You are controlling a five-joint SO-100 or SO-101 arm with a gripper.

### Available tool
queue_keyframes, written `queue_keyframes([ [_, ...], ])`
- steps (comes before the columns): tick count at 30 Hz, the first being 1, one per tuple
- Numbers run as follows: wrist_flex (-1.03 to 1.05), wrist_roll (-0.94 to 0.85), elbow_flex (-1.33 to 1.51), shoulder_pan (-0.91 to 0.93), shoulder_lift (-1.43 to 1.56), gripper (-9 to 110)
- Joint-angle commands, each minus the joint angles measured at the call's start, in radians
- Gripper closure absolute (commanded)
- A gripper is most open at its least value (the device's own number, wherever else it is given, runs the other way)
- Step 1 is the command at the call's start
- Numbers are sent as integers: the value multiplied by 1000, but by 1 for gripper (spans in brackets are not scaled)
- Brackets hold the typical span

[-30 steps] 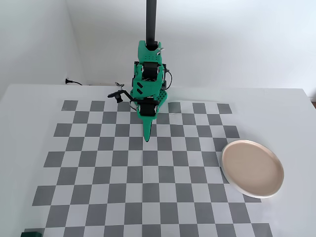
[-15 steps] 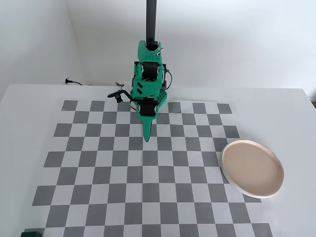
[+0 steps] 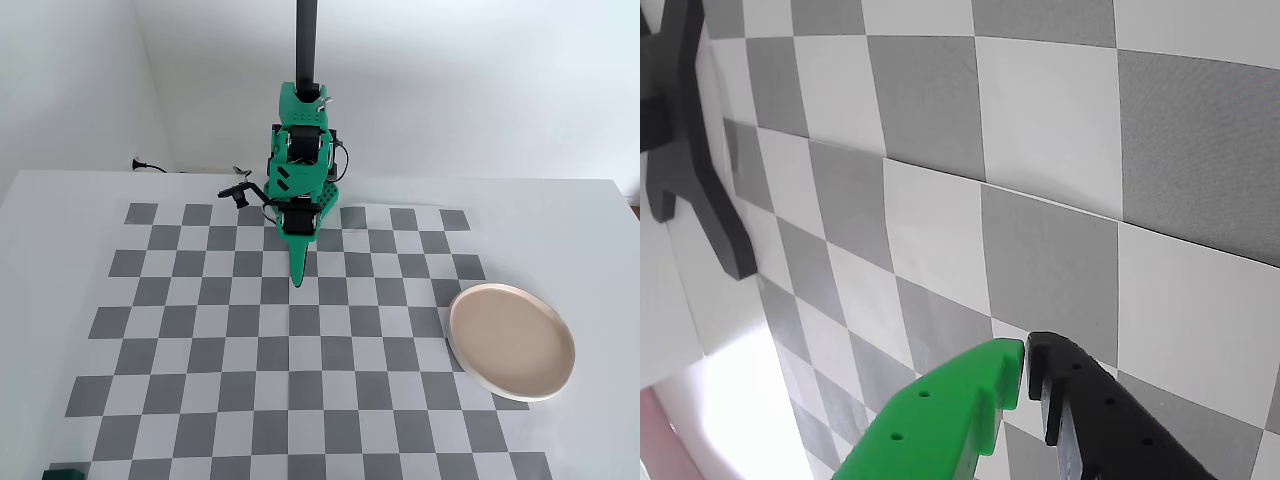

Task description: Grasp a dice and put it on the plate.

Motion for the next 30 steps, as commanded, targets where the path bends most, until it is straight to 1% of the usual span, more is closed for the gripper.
queue_keyframes([
  [1,-5,6,-15,-6,17,106],
  [7,-43,15,-15,49,18,106],
  [12,-80,-83,-46,64,17,106],
  [17,9,-61,-175,107,17,106],
  [21,43,-98,-245,103,17,106],
  [24,26,-137,-281,92,17,106],
  [26,20,-140,-331,78,-26,106],
  [30,-12,-103,-532,89,-298,106],
])
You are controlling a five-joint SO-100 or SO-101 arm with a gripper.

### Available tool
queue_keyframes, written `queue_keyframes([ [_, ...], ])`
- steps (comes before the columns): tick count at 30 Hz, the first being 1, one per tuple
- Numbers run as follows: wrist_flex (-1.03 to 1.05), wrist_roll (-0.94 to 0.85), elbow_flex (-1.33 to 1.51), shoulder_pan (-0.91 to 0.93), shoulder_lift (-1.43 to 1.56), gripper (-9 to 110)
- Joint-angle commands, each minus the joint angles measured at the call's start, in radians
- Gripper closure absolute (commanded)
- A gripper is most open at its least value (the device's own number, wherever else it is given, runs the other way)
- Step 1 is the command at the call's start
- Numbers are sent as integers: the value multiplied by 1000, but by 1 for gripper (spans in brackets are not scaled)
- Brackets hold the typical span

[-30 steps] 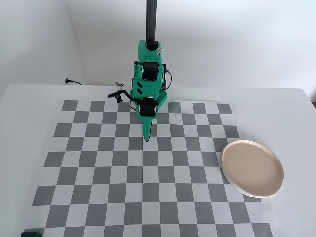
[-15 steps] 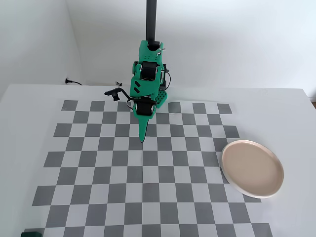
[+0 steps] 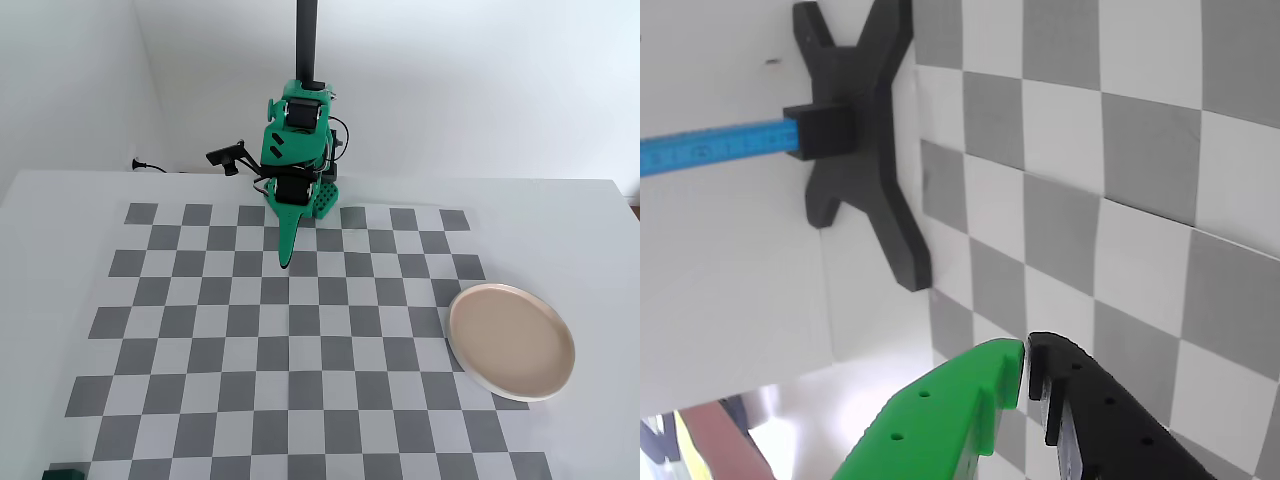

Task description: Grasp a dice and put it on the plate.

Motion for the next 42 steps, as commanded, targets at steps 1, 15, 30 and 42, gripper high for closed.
queue_keyframes([
  [1,-51,14,-267,5,-244,106],
  [15,-95,-293,-569,-5,-515,106],
  [30,-186,-1108,-663,-5,-529,106],
  [42,-60,-1497,-663,-35,-517,106],
])
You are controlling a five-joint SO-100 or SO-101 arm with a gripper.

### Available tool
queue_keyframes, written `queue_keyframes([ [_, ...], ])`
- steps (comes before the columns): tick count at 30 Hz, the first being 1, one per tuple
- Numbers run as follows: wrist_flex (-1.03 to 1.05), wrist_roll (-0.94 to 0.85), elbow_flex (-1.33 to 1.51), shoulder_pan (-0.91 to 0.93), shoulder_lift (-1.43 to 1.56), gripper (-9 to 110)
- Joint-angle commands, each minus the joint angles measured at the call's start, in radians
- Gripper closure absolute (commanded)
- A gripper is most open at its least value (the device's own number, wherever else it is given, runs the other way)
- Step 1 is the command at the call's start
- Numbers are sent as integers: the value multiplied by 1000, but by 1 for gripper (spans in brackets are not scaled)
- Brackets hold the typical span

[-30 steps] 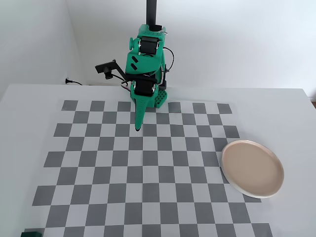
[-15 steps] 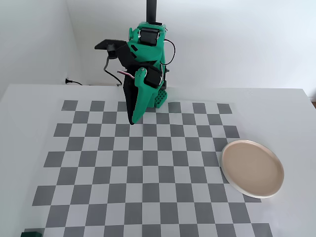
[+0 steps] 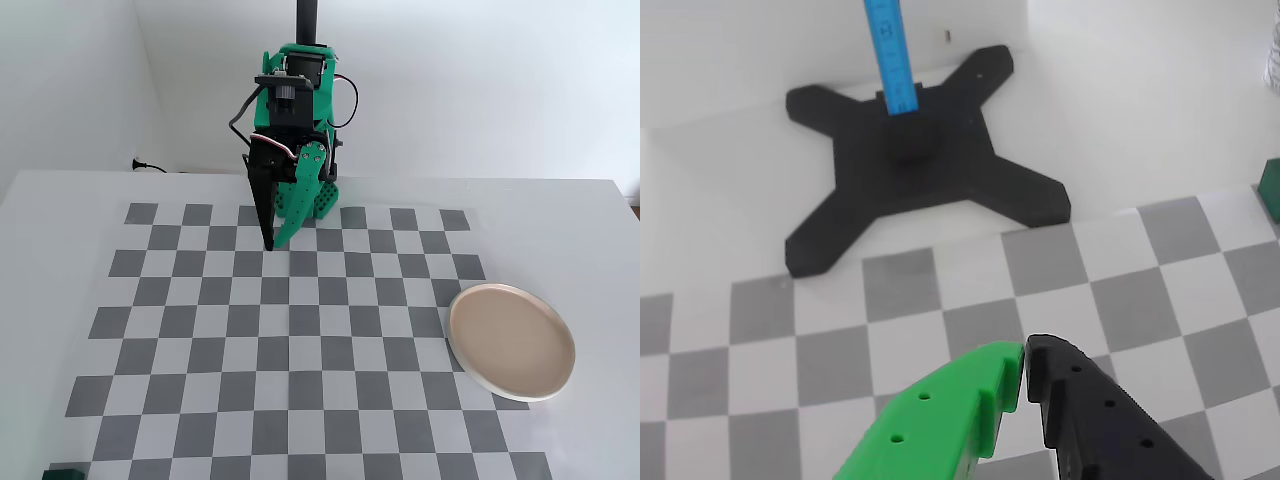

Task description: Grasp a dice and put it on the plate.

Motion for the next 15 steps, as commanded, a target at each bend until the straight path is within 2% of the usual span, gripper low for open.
queue_keyframes([
  [1,17,-74,-97,-8,11,106],
  [6,11,-103,-98,25,-2,106],
  [15,-120,-112,-112,173,-147,106],
])
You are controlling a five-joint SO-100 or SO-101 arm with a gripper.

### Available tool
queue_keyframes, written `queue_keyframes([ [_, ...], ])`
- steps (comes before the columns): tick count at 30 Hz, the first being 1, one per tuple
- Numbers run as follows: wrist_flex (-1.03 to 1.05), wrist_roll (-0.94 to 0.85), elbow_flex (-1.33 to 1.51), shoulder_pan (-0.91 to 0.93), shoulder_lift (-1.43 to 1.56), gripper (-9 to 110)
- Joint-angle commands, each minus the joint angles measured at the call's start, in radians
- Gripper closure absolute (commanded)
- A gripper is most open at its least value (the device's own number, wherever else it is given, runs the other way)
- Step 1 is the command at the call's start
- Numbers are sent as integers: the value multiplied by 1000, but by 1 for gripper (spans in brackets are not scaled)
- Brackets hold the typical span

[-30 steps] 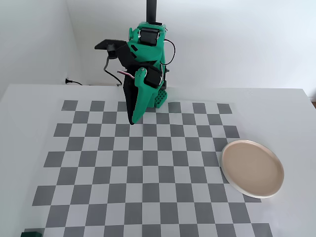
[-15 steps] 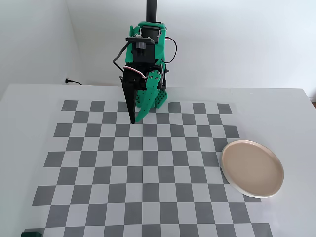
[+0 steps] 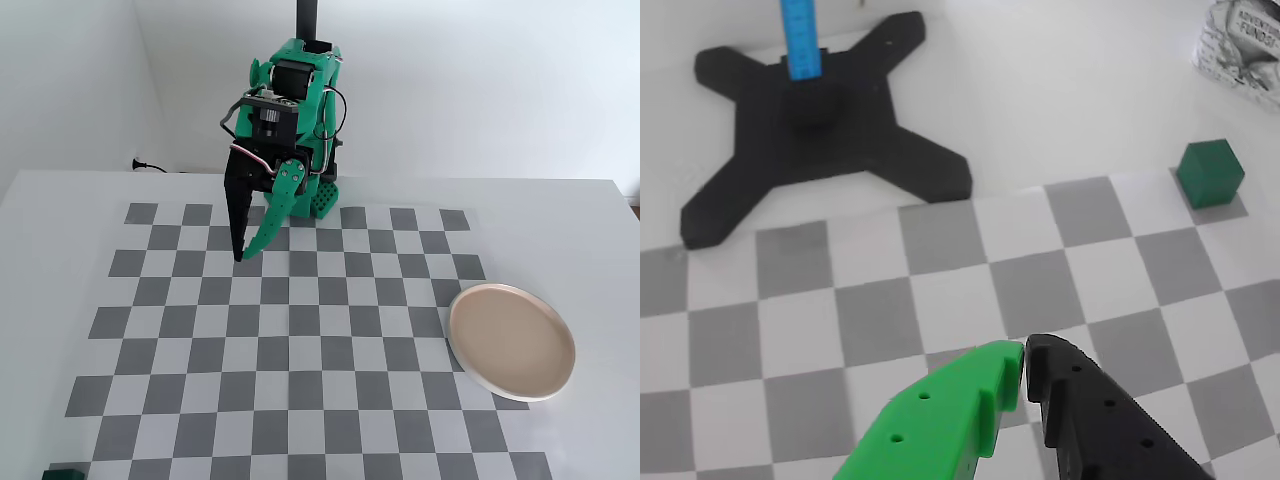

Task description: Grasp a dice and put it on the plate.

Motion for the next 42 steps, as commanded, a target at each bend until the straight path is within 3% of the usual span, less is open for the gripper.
queue_keyframes([
  [1,-75,0,-117,64,-55,106],
  [17,-270,28,-239,282,-445,105],
  [34,-219,51,-713,351,-925,105],
  [42,-195,44,-844,344,-1052,96],
])
